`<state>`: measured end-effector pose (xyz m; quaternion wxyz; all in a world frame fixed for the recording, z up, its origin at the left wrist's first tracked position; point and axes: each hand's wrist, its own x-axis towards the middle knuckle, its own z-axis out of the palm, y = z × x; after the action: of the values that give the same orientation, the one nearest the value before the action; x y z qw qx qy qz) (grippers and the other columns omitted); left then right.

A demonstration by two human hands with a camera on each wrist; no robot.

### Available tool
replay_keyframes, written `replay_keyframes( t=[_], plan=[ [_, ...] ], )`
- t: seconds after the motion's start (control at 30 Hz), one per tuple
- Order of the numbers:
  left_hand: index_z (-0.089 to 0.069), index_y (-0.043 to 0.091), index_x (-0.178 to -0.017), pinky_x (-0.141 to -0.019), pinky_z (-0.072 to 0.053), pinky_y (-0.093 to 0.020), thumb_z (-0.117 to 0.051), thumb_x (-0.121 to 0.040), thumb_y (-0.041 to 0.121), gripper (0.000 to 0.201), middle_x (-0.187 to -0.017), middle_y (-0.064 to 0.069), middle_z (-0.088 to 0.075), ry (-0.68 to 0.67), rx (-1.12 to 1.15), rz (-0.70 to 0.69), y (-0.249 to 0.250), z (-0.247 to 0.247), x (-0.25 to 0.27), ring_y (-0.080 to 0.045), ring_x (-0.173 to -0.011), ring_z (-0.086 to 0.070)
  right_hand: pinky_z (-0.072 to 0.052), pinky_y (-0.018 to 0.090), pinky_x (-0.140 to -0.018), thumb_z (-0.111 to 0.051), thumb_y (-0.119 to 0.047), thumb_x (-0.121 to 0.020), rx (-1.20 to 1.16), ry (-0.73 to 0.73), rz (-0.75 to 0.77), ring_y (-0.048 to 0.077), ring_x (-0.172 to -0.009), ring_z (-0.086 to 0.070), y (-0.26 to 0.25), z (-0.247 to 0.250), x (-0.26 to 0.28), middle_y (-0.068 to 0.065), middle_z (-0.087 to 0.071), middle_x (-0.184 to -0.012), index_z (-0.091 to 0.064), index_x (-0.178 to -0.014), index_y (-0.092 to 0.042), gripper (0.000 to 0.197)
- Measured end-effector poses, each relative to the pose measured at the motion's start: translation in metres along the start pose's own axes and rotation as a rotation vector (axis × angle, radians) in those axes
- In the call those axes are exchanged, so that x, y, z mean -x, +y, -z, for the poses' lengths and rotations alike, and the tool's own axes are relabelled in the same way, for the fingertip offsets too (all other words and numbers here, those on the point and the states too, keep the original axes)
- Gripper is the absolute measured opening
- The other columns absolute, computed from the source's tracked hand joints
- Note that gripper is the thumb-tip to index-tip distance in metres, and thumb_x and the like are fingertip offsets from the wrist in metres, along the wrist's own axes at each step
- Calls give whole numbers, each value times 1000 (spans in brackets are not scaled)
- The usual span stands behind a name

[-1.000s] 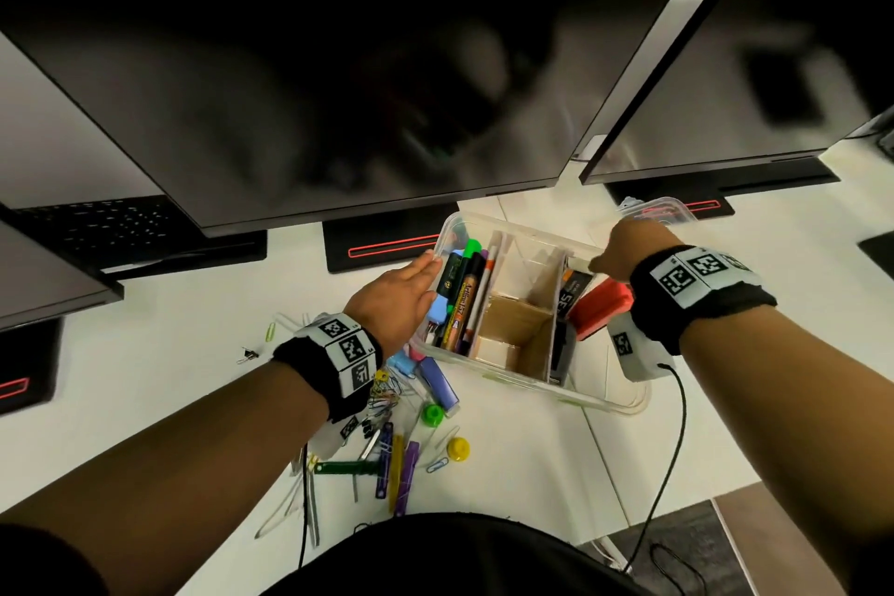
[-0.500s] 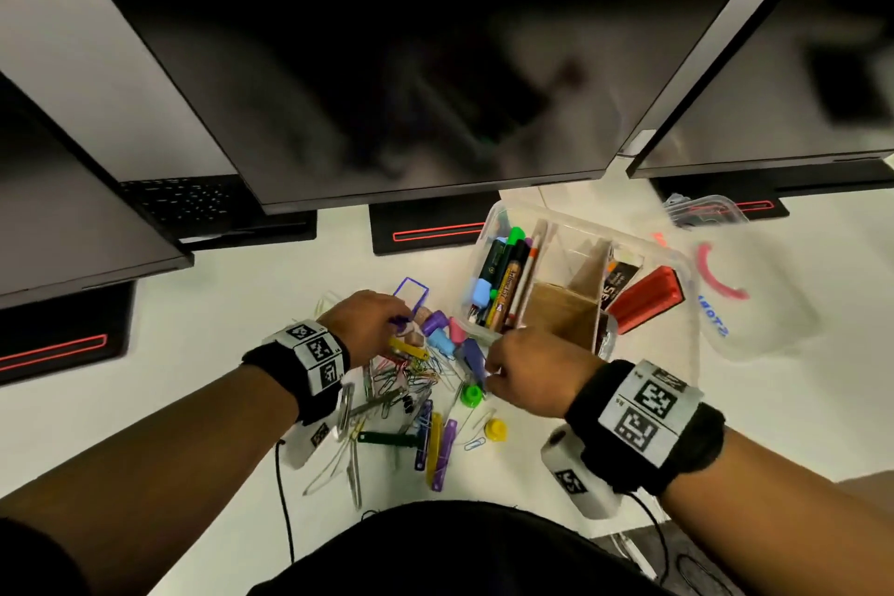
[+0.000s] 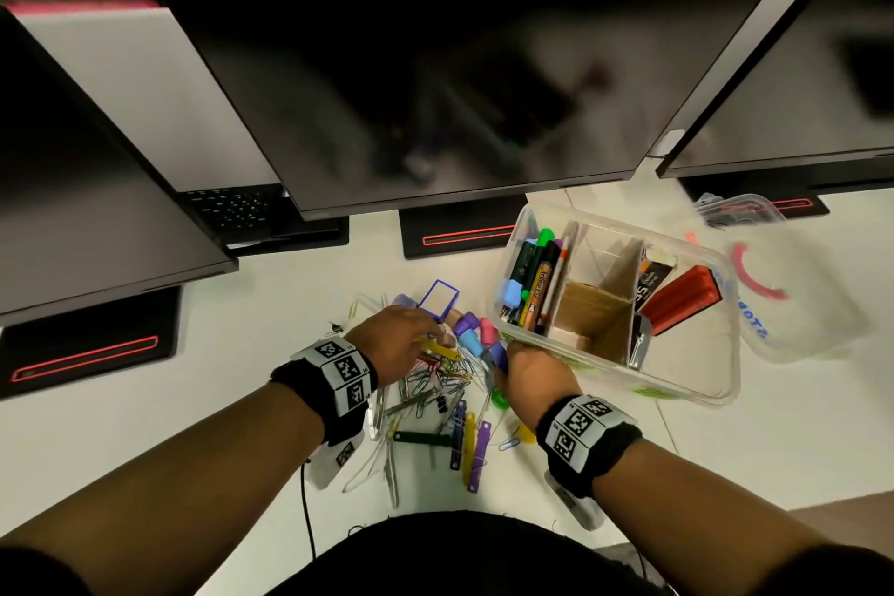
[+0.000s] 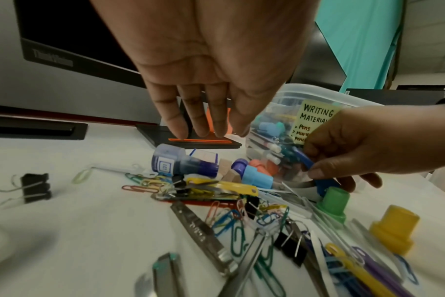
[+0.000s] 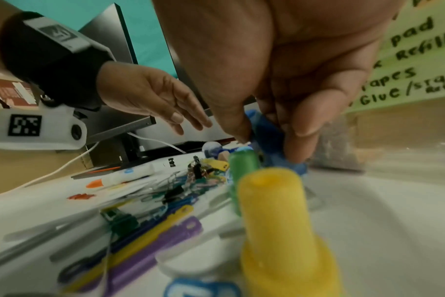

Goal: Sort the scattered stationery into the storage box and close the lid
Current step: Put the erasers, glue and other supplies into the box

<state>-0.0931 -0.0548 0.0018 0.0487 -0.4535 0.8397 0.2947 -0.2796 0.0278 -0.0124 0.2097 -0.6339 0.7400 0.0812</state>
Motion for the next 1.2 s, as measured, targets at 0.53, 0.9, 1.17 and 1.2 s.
replay_keyframes(
  t=[0.53,0.9,1.17,1.2],
  plan=[
    [-18,25,-149,-111,-30,-28,-57,-89,40,73,-155,2,-27,49,63,-126,69,39,-29,-17,-138,-35,-56,40,-64,-67,-25,-77,-613,457,-156,33,-65,-66,67,143,66,16,-69,-70,-61,-73,-7,19],
    [-1,19,-150,-117,-19,-28,-67,-79,46,101,-160,4,1,-63,-36,-98,91,33,-36,-13,-146,-14,-61,45,-70,-60,-14,-80,-652,67,-574,34,-70,-72,130,121,9,19,-73,-68,-71,-71,3,23],
    [-3,18,-151,-117,-19,-27,-68,-80,44,100,-160,4,1,-60,-15,-83,91,31,-39,-13,-146,-15,-59,34,-63,-71,-1,-69,-578,-145,-649,28,-64,-64,136,109,-14,14,-73,-63,-65,-88,2,20],
    [-3,18,-151,-117,-19,-26,-68,-80,43,100,-160,4,1,-61,-5,-83,90,31,-39,-13,-146,-15,-59,32,-61,-74,-2,-66,-545,-156,-639,28,-65,-64,133,111,-16,10,-72,-57,-65,-83,0,18]
  ],
)
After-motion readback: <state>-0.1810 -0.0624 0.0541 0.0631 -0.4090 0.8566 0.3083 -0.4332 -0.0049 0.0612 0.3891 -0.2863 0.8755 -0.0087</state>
